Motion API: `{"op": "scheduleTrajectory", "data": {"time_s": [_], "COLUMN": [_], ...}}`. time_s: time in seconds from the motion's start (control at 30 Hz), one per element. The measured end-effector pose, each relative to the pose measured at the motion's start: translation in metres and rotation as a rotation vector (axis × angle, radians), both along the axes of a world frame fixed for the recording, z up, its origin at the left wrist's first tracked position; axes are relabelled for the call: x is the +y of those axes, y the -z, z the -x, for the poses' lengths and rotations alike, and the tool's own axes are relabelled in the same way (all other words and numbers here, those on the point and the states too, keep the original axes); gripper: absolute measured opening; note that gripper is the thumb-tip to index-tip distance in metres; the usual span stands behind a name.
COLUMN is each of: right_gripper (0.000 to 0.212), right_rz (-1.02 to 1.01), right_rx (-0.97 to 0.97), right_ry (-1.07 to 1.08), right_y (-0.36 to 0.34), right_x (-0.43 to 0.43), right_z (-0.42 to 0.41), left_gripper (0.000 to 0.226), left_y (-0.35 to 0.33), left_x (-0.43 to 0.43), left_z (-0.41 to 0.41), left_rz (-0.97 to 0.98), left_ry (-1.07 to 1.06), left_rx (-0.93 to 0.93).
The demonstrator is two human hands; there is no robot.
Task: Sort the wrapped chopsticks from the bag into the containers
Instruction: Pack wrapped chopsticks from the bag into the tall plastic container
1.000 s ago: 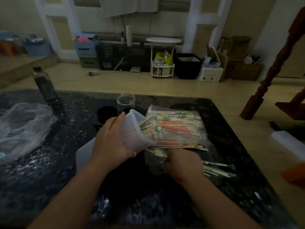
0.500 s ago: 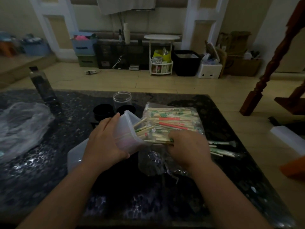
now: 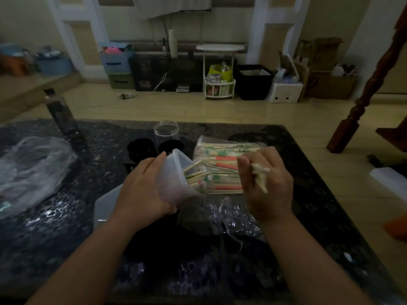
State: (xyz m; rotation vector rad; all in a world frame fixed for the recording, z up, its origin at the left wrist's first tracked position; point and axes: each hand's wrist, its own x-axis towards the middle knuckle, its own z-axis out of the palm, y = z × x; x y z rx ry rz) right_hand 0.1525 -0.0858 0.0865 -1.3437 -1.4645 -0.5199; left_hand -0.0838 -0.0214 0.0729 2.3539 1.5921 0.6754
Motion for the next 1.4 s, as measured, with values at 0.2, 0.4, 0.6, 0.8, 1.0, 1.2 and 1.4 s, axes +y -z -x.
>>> {"op": "scheduleTrajectory", "data": {"time_s": [0.2,0.4,0.6,0.8,1.0,1.2,1.4], "right_gripper": [0.034,0.038,0.038,0.035,0.011,0.029,0.031], "right_rz": [0.012,-0.051,-0.076,0.205,0.496,0.430,0.691], "right_rx": [0.828,1.032,1.145,1.208,1.138,1.276,1.298], "right_ry": [-0.258,-0.248,-0.268,-0.351,-0.485,-0.473,-0.608], "right_y": [-0.009,-0.018,-0.023,-0.017,-0.007,-0.004,0.003], "right_x": [0.005,-0.001,-0.004,0.001,0.007,0.006,0.005], "right_z": [0.017,0.021,0.026,0.022,0.035,0.035,0.047], "left_gripper": [0.132,0.132,0.132,0.133,0.127,0.126,0.124], "left_y": [0.003,0.003,0.003,0.003,0.005,0.011,0.012], "left_x": [0.001,0.000,-0.001,0.000,-0.002,0.000,0.001], "left_z": [-0.001,-0.003,-0.004,-0.004,-0.006,-0.004,-0.006], "left_rz": [-0.008,-0.011,-0.018,-0.021,-0.049,-0.088,-0.084], "left_ry": [-0.005,-0.015,-0.001,0.009,0.043,0.061,0.057], "left_rx": [-0.009,-0.019,-0.010,-0.013,-0.001,0.016,0.028]}}
